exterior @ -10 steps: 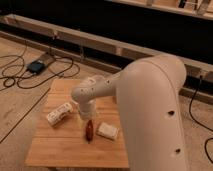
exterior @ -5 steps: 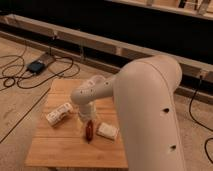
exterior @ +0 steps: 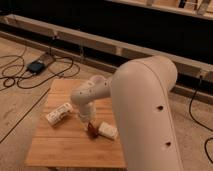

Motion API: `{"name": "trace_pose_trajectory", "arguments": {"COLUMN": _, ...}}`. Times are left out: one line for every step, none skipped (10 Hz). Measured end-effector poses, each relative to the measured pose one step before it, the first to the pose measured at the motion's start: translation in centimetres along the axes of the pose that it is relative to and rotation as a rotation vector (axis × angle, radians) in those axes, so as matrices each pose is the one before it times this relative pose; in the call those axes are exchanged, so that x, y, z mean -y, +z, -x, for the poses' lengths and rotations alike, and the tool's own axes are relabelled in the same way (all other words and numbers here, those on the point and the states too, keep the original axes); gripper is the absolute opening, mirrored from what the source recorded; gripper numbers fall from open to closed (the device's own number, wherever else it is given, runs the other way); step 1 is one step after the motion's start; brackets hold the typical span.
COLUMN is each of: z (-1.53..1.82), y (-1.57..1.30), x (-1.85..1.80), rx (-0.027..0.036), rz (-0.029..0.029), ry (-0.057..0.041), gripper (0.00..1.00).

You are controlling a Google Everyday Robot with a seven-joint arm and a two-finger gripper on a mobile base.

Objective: Place the pepper in the ceramic cup

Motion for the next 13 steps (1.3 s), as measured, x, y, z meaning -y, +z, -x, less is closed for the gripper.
{"name": "trace_pose_trajectory", "arguments": {"z": 0.073, "y": 0.003, "x": 0.034, "rx": 0.00056, "rz": -0.00068, "ry": 0.00015, "gripper": 0.07}}
{"name": "trace_pose_trajectory", "arguments": {"z": 0.024, "y": -0.043, "x": 0.009, "rx": -0.00047, "rz": -0.00096, "ry": -0.00062, "gripper": 0.01}}
{"name": "trace_pose_trajectory", "arguments": {"z": 0.09, "y": -0.092, "x": 0.019, "rx": 0.003, "rz": -0.00113, "ry": -0.00259, "gripper": 0.0}}
{"name": "trace_pose_trajectory", "arguments": {"z": 0.2, "y": -0.202, "x": -0.083, "rx": 0.00769, "rz": 0.00265, "ry": -0.00129, "gripper": 0.0}}
{"name": "trace_pose_trajectory", "arguments": {"z": 0.113, "y": -0.264, "x": -0.061, "rx": 0.0047, "rz": 0.00122, "ry": 0.00009, "gripper": 0.0}}
{"name": "trace_pose_trajectory", "arguments": {"z": 0.079, "y": -0.324, "x": -0.028, "rx": 0.00361, "rz": 0.00066, "ry": -0.00296, "gripper": 0.0}}
{"name": "trace_pose_trajectory", "arguments": {"z": 0.194, "y": -0.525, "x": -0.008, "rx": 0.00813, "rz": -0.00015, "ry": -0.00496, "gripper": 0.0}}
{"name": "trace_pose_trajectory", "arguments": {"z": 0.32, "y": -0.742, "x": 0.042, "rx": 0.01264, "rz": -0.00197, "ry": -0.00661, "gripper": 0.0}}
{"name": "trace_pose_trajectory", "arguments": {"z": 0.507, "y": -1.074, "x": 0.042, "rx": 0.01888, "rz": -0.00268, "ry": -0.01035, "gripper": 0.0}}
{"name": "trace_pose_trajectory", "arguments": {"z": 0.414, "y": -0.811, "x": 0.072, "rx": 0.0145, "rz": -0.00189, "ry": -0.00712, "gripper": 0.0}}
{"name": "trace_pose_trajectory", "arguments": {"z": 0.576, "y": -1.081, "x": 0.134, "rx": 0.01832, "rz": -0.00362, "ry": -0.00966, "gripper": 0.0}}
{"name": "trace_pose_trajectory", "arguments": {"z": 0.556, "y": -0.955, "x": 0.14, "rx": 0.0142, "rz": -0.00367, "ry": -0.01025, "gripper": 0.0}}
{"name": "trace_pose_trajectory", "arguments": {"z": 0.649, "y": -1.055, "x": 0.345, "rx": 0.01332, "rz": -0.00799, "ry": -0.01125, "gripper": 0.0}}
